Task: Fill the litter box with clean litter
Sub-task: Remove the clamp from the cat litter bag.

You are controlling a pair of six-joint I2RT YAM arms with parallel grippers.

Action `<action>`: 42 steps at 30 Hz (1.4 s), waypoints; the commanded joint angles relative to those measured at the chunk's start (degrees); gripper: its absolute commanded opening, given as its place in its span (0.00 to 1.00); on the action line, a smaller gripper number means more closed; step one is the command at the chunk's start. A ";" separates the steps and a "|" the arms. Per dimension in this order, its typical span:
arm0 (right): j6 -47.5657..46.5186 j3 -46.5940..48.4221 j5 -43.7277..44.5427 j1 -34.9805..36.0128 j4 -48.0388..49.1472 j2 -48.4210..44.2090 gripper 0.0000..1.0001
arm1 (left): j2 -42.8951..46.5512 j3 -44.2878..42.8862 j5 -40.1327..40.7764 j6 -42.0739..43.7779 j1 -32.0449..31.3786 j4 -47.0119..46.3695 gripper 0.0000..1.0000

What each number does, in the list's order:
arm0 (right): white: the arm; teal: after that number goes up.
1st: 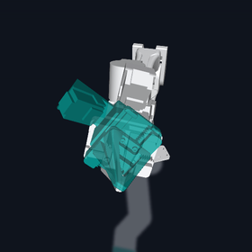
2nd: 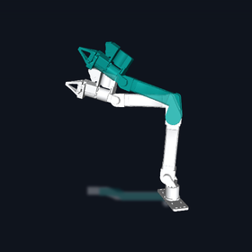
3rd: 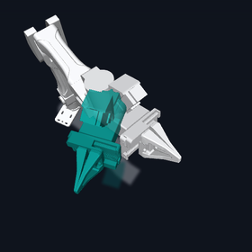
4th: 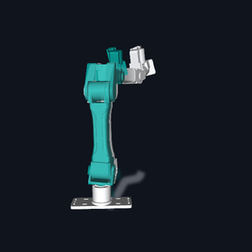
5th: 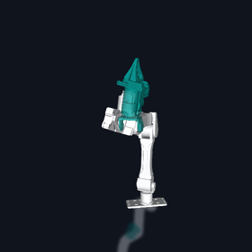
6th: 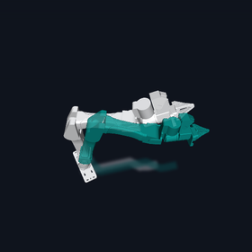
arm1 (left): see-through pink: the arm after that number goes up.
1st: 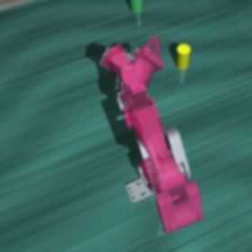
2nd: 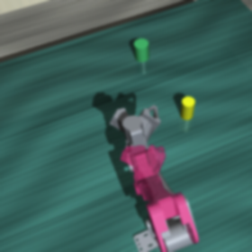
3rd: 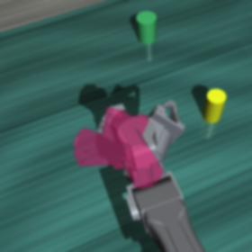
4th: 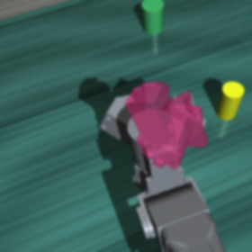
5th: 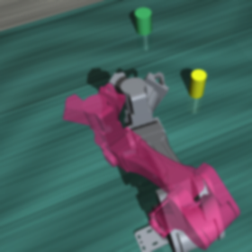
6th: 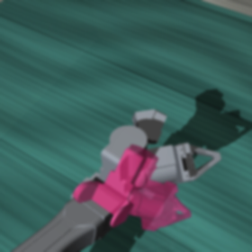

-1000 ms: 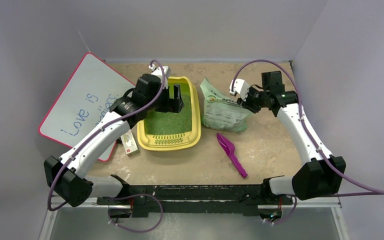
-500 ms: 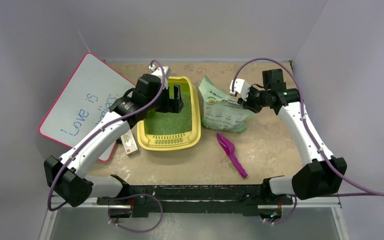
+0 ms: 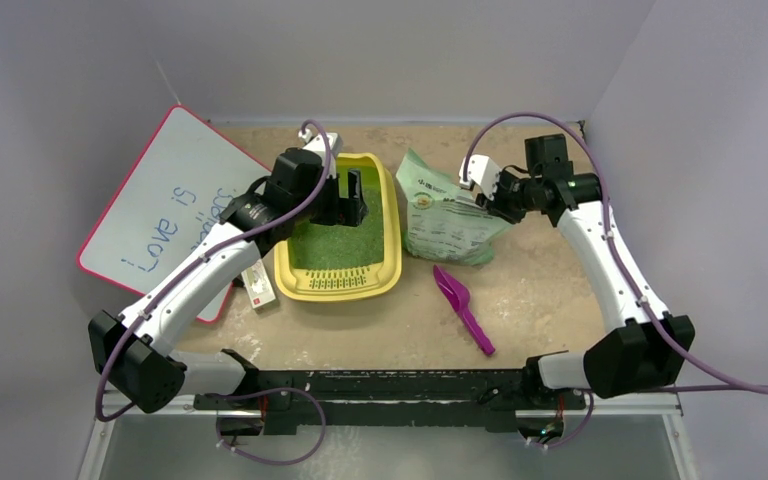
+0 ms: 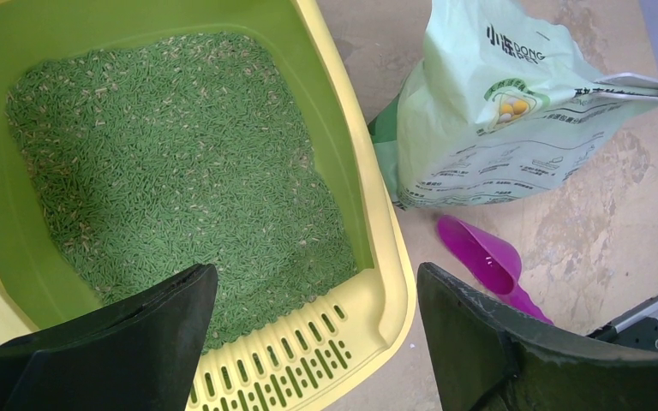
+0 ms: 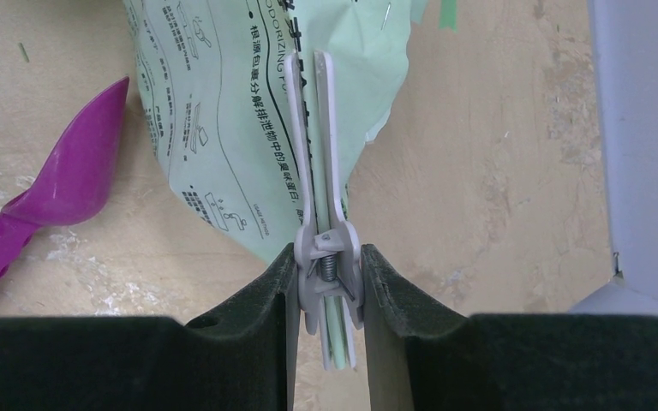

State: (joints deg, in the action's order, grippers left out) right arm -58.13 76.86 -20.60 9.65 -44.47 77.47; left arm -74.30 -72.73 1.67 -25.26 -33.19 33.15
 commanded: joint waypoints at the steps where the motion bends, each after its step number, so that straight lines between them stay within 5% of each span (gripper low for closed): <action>1: 0.82 1.32 1.71 -0.11 2.96 -4.54 0.17 | -0.45 -2.10 -0.40 1.41 -0.29 -1.01 0.86; 31: 4.31 2.40 8.55 -0.13 5.36 -7.76 0.11 | -1.33 -2.79 -0.62 1.33 -0.27 -1.11 0.86; 36: 17.28 0.33 22.84 -2.72 18.35 -10.02 0.14 | -1.13 -3.12 -0.39 1.44 -0.30 -0.66 0.86; 42: 34.87 0.07 24.93 -15.18 18.89 -7.05 0.17 | -0.53 -3.04 0.38 1.53 -0.29 -0.53 0.86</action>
State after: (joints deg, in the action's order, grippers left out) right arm -38.59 76.58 -1.04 0.60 -29.32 68.97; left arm -75.90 -73.30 1.69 -24.47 -33.19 33.93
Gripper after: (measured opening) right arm 0.301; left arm 0.864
